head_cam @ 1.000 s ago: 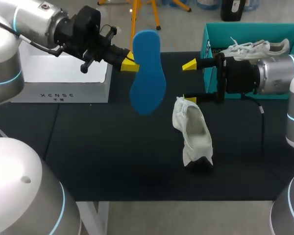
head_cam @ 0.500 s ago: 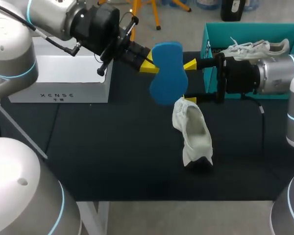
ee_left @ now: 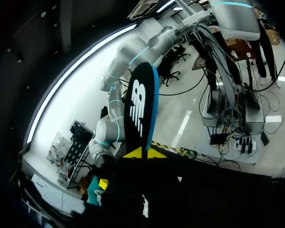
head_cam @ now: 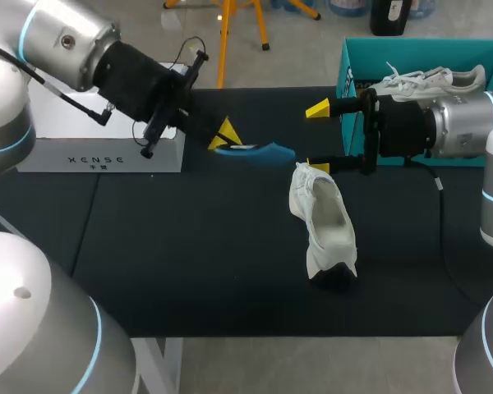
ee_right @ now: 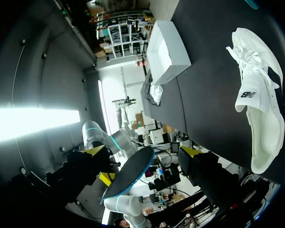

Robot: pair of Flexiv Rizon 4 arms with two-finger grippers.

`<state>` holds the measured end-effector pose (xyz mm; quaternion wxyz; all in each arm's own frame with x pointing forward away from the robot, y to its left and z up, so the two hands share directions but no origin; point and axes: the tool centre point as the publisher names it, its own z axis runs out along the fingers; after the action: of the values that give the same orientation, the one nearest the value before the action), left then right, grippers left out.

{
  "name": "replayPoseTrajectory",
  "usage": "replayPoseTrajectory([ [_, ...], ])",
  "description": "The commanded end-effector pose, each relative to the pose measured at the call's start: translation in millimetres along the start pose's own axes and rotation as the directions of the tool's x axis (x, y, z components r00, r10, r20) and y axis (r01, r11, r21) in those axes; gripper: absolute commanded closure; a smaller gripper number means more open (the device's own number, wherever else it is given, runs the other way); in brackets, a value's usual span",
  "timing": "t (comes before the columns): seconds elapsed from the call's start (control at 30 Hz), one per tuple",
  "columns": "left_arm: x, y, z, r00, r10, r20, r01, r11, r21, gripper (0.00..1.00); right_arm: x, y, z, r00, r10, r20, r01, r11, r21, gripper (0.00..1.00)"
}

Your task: Take the shoe out of the shoebox, open the shoe tongue, remove and reinsert the insole, then place the shoe into the shoebox

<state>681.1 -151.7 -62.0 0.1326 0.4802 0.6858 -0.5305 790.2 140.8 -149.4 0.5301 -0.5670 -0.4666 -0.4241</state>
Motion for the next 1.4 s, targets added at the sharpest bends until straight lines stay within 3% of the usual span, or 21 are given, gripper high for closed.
replayPoseTrajectory([
  [0.03, 3.4, 14, 9, 0.991, 0.124, 0.045, -0.123, 0.992, -0.019, 1.00, -0.2, 0.0, 2, 1.000, 0.001, 0.001, -0.001, 1.000, -0.002, 0.00],
  [0.77, -40.2, 94, 59, 0.986, 0.155, -0.061, -0.160, 0.983, -0.086, 1.00, -0.2, 0.0, 2, 1.000, 0.001, 0.001, -0.001, 1.000, -0.002, 0.00],
  [1.07, -39.2, 108, 71, 0.985, 0.156, -0.068, -0.162, 0.982, -0.095, 1.00, -0.2, 0.0, 2, 1.000, 0.001, 0.001, -0.001, 1.000, -0.002, 0.00],
  [1.13, -36.9, 107, 68, 0.986, 0.156, -0.065, -0.162, 0.982, -0.098, 1.00, -0.2, 0.0, 2, 1.000, 0.001, 0.001, -0.001, 1.000, -0.002, 1.00],
  [1.4, -28.3, 104, 57, 0.986, 0.152, -0.067, -0.159, 0.981, -0.114, 1.00, -0.2, 0.0, 2, 1.000, 0.001, 0.001, -0.001, 1.000, -0.002, 1.00],
])
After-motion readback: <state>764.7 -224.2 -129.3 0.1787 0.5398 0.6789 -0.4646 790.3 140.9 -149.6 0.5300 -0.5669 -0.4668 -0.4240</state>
